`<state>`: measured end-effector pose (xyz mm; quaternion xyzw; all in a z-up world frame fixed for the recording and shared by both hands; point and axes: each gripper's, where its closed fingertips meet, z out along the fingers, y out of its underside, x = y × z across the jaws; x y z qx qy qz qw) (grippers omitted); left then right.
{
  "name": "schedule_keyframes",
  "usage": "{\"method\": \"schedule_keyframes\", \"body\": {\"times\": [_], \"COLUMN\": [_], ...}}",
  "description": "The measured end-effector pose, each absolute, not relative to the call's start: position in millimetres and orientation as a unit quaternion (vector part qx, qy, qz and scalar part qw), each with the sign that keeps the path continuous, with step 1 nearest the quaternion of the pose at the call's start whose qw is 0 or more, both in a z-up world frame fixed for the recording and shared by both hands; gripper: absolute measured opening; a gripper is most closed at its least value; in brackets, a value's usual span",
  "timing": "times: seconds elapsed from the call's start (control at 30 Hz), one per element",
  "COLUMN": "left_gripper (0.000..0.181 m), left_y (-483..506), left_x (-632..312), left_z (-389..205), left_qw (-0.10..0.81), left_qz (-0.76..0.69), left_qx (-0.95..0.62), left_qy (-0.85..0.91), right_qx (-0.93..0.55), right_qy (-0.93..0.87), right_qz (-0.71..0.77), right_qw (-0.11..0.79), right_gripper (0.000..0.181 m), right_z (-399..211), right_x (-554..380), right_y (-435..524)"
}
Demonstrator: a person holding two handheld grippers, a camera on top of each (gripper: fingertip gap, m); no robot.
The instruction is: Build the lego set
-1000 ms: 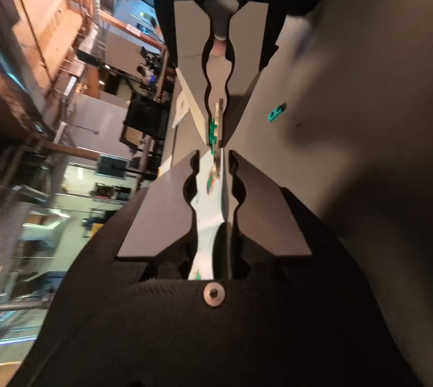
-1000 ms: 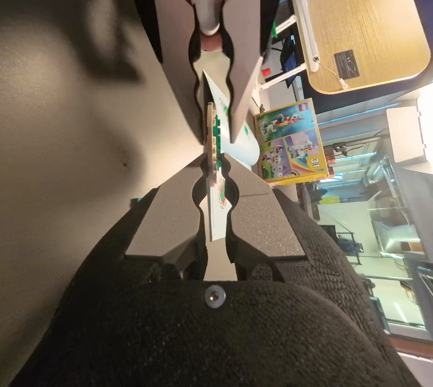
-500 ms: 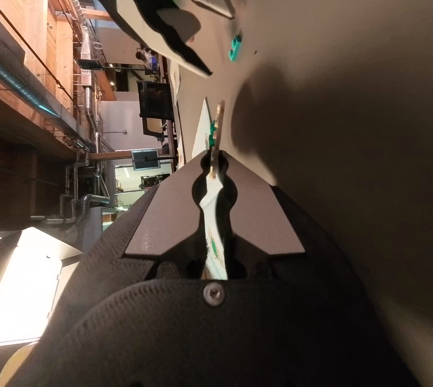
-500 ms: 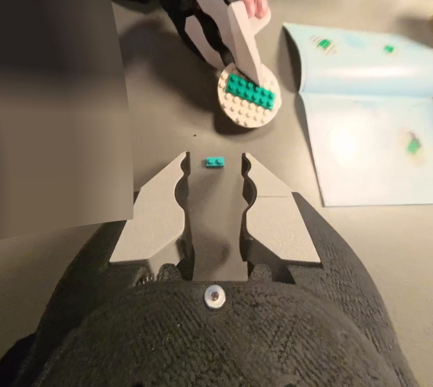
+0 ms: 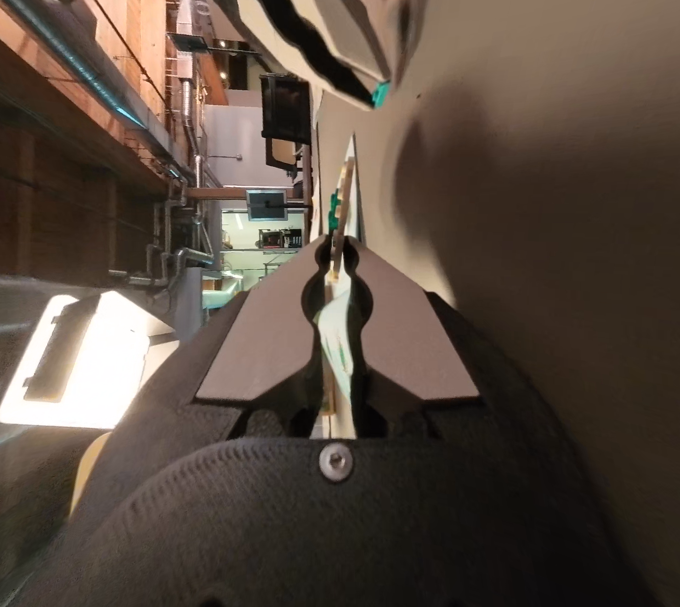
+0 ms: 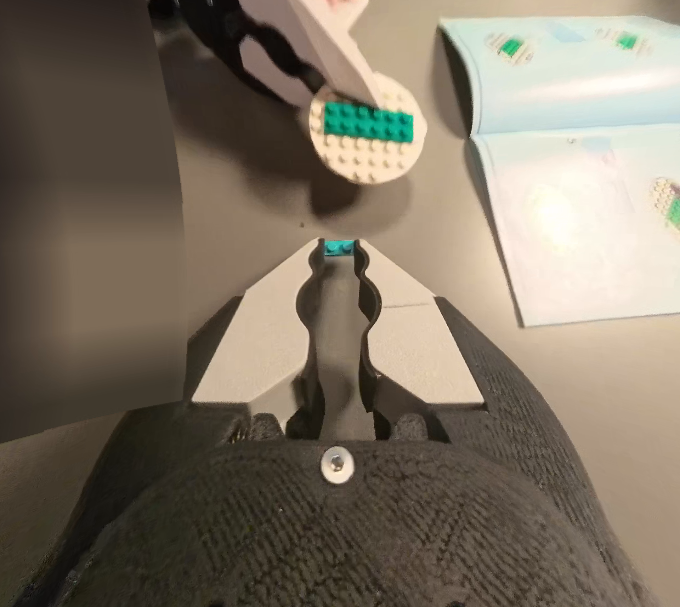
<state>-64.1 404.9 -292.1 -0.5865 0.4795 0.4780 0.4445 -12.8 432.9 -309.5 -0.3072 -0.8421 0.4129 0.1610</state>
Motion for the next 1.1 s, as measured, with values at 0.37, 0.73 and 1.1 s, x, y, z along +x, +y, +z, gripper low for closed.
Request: {"method": "schedule_keyframes", "body": {"times": [0.37, 0.73, 1.1], "left_gripper": [0.005, 0.005, 0.005], "left_y": [410.0, 408.7, 409.1], "left_x": [-44.9, -38.2, -42.1], "left_z": [-278.4, -274.6, -273.0], "left_qw": [0.483, 0.491, 0.493], "left_qz": [0.488, 0.498, 0.497], "left_qx": [-0.543, -0.519, -0.525], "left_qy": [0.482, 0.491, 0.484], "right_qx": [-0.356, -0.353, -0.345], "right_qy": [-0.783, -0.796, -0.786], "right_qz": [0.472, 0.45, 0.464], "right_qw": [0.193, 0.199, 0.218], "right_gripper": [0.015, 0.015, 0.038], "right_z": [-265.5, -269.5, -261.1], "right_x": [-41.8, -42.8, -43.2], "right_y": [421.1, 418.9, 419.2]}}
